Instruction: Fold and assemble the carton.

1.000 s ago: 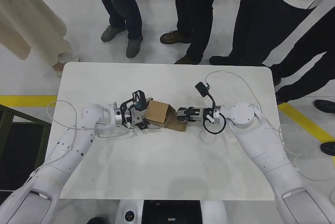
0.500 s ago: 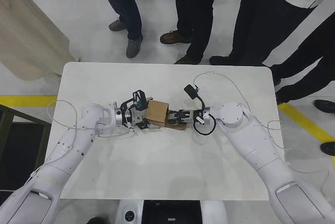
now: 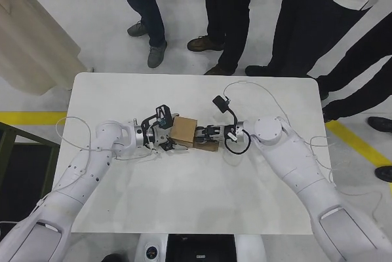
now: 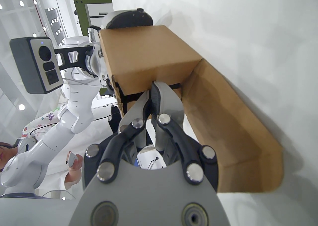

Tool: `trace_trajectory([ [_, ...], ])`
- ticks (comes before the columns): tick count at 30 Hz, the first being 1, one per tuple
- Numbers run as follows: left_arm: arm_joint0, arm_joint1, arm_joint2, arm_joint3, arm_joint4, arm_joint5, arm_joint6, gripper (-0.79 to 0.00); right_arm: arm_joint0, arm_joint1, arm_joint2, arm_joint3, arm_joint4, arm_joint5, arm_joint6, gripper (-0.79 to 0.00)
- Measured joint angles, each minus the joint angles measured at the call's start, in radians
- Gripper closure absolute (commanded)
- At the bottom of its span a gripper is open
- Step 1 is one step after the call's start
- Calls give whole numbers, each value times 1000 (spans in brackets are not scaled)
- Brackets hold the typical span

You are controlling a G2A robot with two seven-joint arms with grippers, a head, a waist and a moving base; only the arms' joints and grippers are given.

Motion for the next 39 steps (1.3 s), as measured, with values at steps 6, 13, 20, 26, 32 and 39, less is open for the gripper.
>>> trace_trajectory([
  [6,-3,-3,-1,5,2,0,5,-785,-44,39,80,-60,-26,35,34,0],
  [13,-7,-6,0,10,9,2,11,-785,-139,93,205,-183,-57,85,55,-175],
  [20,-7,-8,-3,15,11,1,14,-785,-224,133,301,-300,-108,133,76,-256],
  [26,-5,-9,-6,14,13,2,14,-785,-251,138,295,-308,-122,144,57,-302],
  [32,-2,-9,-10,11,17,3,17,-785,-233,127,256,-254,-113,132,22,-329],
  [39,6,-7,-20,8,22,3,19,-785,-207,108,204,-210,-68,113,5,-351],
])
